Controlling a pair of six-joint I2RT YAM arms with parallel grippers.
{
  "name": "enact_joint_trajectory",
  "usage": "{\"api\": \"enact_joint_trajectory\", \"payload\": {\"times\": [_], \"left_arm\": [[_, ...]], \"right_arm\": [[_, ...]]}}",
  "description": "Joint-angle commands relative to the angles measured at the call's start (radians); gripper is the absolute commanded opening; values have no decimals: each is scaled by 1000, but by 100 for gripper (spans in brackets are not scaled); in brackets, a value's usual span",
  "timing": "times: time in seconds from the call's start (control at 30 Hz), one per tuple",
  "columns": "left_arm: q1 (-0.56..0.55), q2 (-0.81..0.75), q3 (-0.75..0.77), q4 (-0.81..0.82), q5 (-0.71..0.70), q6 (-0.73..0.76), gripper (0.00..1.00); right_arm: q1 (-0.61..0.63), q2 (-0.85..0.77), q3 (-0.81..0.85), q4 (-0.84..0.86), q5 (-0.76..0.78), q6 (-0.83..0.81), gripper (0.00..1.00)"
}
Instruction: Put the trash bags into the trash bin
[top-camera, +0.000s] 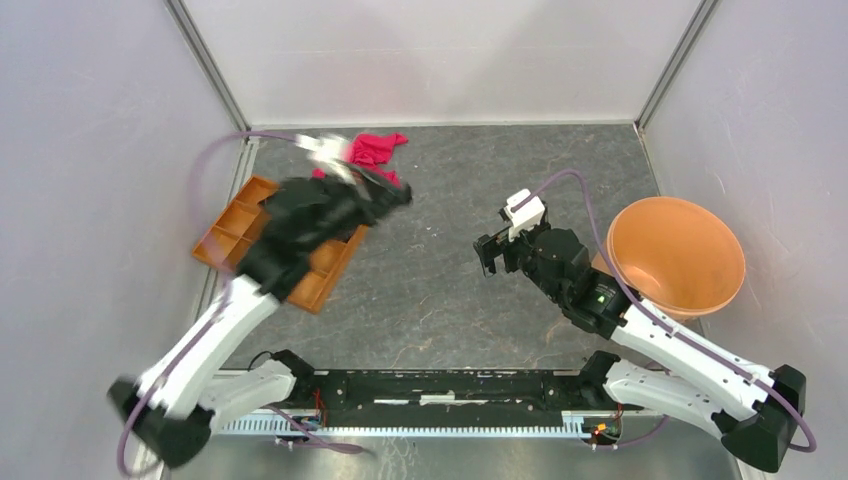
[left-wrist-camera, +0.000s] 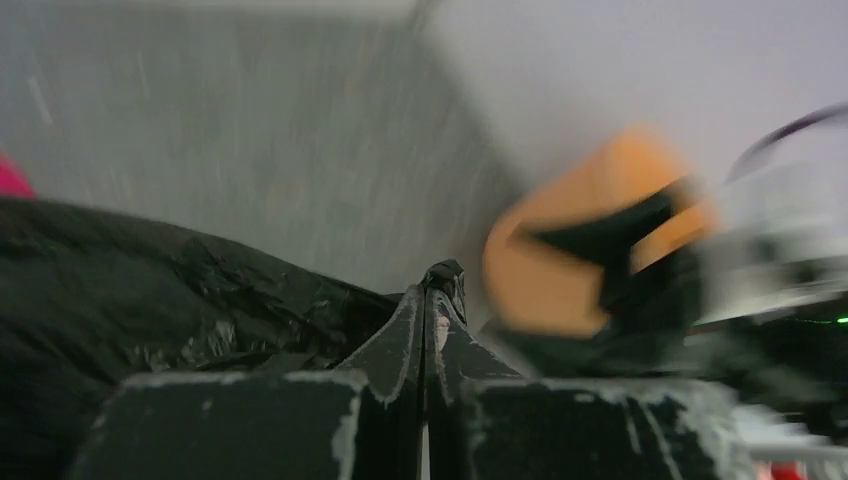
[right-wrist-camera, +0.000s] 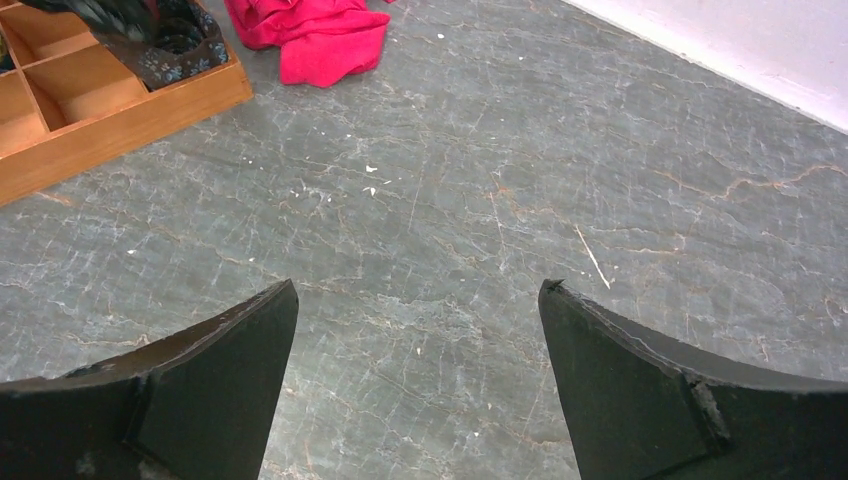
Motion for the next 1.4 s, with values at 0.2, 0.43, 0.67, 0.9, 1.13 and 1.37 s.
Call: {"api": "enact_joint_trajectory", "payload": {"times": [0.2, 0.43, 0.67, 0.9, 1.13, 1.37], "left_arm": [[-333, 224, -103, -57, -184, -79, 2], [-335, 270, -30, -122, -151, -5, 38], [-335, 101, -74, -185, -293, 75, 100], [-331, 112, -100, -315, -483, -6, 100], [-330, 277, -135, -174, -280, -82, 100], [-330, 518, -100, -69, -84, -119, 87]], "right_arm": [[2, -1, -21, 36, 44, -4, 98], [2, -4, -34, 17, 51, -4, 98], [2, 11, -43, 9, 8, -39, 98], [2, -22, -31, -27, -48, -119, 98], [2, -99, -128, -64, -228, -134, 98], [2, -112, -209, -68, -288, -68, 86]]}}
